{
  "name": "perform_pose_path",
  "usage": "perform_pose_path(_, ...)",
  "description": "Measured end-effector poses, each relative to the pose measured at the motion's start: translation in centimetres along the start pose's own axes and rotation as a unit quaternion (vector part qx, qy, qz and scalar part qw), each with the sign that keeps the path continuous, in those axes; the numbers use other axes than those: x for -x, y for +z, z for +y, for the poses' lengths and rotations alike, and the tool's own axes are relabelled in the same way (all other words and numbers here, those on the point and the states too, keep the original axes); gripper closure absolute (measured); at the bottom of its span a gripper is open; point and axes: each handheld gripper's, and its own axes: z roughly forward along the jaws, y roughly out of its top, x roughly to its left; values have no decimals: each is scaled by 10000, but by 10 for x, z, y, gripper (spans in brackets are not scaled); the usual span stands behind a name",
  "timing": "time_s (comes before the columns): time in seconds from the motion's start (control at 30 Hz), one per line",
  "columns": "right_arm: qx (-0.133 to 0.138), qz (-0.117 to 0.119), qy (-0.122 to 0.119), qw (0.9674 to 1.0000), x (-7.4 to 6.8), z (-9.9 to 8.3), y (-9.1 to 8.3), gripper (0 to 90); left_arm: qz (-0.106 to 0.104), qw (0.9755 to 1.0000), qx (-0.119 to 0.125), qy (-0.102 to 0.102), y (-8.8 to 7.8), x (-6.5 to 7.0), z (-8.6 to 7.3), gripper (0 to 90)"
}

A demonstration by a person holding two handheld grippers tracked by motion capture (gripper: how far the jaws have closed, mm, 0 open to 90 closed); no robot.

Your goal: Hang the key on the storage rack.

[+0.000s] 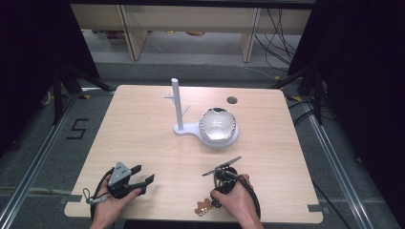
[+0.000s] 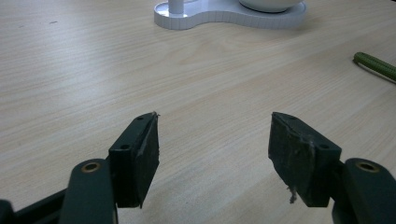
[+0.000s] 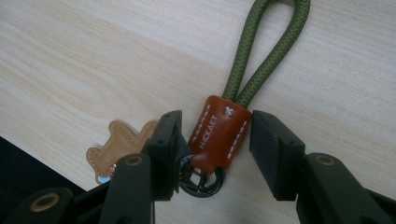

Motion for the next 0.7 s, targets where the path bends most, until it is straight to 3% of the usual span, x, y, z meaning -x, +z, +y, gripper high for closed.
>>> perform_pose_path(0.03, -119, -42, 275, 9995, -3, 0, -2, 551, 1, 10000, 1, -3, 0, 0, 0, 332)
perform_pose_path(0.1, -155, -105, 289, 9994, -4, 1, -2, 552, -4, 10000, 25, -29, 0, 0, 0, 332)
perform_pose_path(0.23, -242, -139, 210, 9994, -6, 3, 1, 569, 0, 10000, 2, -7, 0, 0, 0, 332)
perform_pose_path(0.3, -180, -234, -6, 9996, -5, 4, 2, 583, -5, 10000, 1, -82, 0, 0, -1, 332)
perform_pose_path(0.47, -231, -299, -64, 9993, -5, 4, 2, 599, -5, 10000, -7, 16, -1, -2, -1, 334)
perform_pose_path(0.6, -334, -371, -188, 9986, -5, 3, 1, 663, -7, 10000, 4, 7, 0, -1, -1, 334)
perform_pose_path(0.63, -353, -371, -120, 9986, -5, 3, 1, 666, 23, 9999, 2, -119, 0, 0, -2, 335)
perform_pose_path(0.7, -352, -403, -240, 9983, -3, 3, 1, 665, -7, 9999, 4, -107, 0, 0, -2, 335)
